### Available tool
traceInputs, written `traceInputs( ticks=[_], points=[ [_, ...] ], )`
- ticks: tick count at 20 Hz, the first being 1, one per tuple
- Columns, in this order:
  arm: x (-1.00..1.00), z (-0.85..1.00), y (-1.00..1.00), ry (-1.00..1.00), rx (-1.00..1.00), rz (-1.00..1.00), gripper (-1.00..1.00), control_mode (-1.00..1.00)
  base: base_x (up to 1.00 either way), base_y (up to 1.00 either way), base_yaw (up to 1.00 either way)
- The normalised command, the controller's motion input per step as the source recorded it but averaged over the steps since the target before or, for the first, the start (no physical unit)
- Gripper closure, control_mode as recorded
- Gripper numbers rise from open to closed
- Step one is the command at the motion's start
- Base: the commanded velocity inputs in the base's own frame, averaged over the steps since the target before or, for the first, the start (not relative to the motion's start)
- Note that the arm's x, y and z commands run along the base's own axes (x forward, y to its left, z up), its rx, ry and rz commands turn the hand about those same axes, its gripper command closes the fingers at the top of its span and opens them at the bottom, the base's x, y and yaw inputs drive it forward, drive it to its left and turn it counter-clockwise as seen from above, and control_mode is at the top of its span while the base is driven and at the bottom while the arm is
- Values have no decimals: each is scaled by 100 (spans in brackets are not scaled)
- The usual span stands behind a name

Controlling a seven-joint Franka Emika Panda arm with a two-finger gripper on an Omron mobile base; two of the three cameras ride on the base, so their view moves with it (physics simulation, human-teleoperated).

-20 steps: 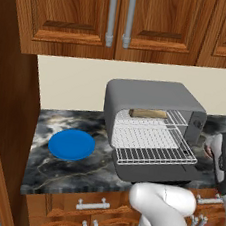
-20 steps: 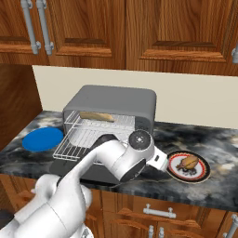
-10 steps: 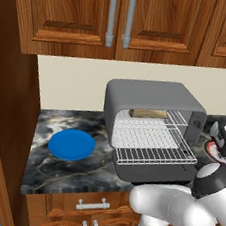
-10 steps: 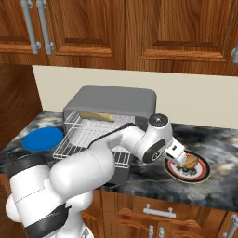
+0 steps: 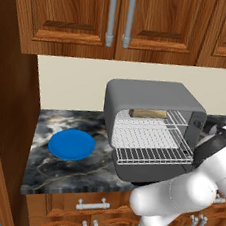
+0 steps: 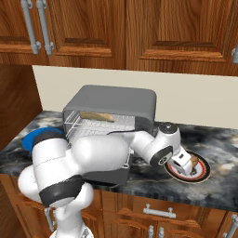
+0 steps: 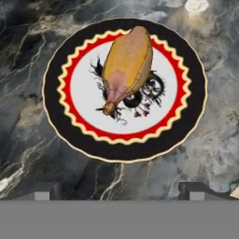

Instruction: Open the toaster oven door. Place the baguette on the top rack in the toaster oven and place the chicken drumstick on the bottom rack.

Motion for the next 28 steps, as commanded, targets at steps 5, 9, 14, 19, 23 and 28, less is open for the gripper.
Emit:
traceInputs(
  ticks=[5, 9, 14, 19, 23, 28],
  points=[
    [45, -14, -12, 0, 0, -1, -100, -100, 0, 0, 0],
    [18, -8, -35, 0, 0, -1, -100, -100, 0, 0, 0],
    [3, -29, -34, 1, 2, -2, -100, -100, 0, 0, 0],
    [25, -16, -29, 0, 1, -2, -100, -100, 0, 0, 0],
    [38, 0, -29, 0, 2, 0, -100, -100, 0, 0, 0],
    [34, 0, -31, 0, 9, 1, -100, -100, 0, 0, 0]
  ],
)
